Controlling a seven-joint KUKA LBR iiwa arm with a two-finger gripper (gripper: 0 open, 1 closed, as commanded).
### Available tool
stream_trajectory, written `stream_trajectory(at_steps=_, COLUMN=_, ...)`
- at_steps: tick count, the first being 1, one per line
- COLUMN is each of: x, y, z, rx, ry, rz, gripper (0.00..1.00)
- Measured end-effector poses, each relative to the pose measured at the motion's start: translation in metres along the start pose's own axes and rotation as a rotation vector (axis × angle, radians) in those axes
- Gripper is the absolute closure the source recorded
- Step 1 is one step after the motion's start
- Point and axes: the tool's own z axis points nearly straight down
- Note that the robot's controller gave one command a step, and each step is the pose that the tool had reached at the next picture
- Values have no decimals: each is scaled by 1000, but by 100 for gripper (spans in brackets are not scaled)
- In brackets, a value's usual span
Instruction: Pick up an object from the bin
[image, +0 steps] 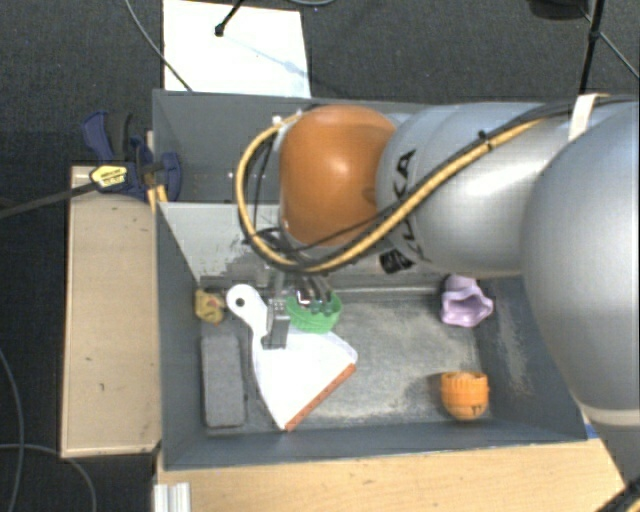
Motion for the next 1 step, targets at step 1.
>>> stream_trajectory(at_steps=1, x=-2, y=-1, z=-5, rx=-1, ry=-8, rz=5, gripper=0)
